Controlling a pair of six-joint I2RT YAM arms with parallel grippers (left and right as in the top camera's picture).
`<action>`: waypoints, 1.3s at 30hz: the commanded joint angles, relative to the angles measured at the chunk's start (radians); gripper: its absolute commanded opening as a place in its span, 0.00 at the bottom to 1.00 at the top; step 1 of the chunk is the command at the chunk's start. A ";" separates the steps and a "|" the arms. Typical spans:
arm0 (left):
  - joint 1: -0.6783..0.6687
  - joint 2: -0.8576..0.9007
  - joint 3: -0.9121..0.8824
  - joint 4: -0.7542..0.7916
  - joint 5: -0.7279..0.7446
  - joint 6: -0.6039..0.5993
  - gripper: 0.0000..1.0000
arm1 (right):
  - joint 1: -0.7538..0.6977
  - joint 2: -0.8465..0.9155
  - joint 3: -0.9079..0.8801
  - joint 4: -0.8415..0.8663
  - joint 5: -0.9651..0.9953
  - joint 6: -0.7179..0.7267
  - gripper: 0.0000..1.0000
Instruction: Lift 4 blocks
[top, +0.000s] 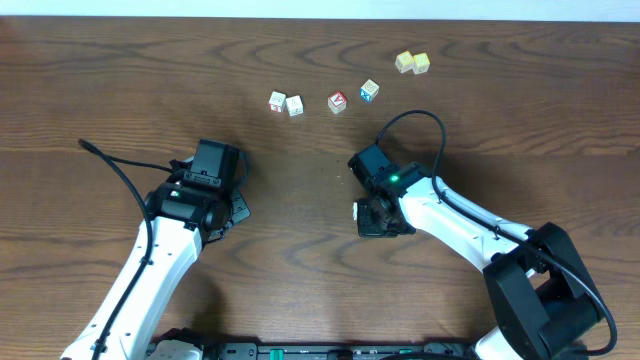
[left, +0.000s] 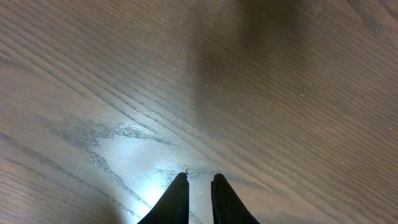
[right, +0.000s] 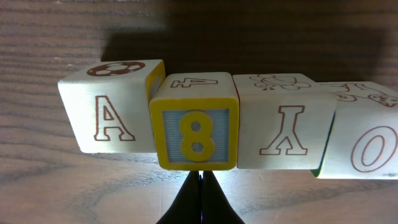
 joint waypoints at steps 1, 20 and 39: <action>0.006 0.005 0.000 -0.005 -0.002 -0.013 0.15 | 0.017 -0.018 -0.006 0.009 0.000 0.014 0.01; 0.006 0.005 0.000 -0.005 -0.002 -0.013 0.15 | 0.017 -0.018 -0.006 0.021 0.016 0.014 0.01; 0.006 0.005 0.000 -0.005 -0.002 -0.013 0.14 | 0.017 -0.018 -0.006 0.042 0.015 0.010 0.01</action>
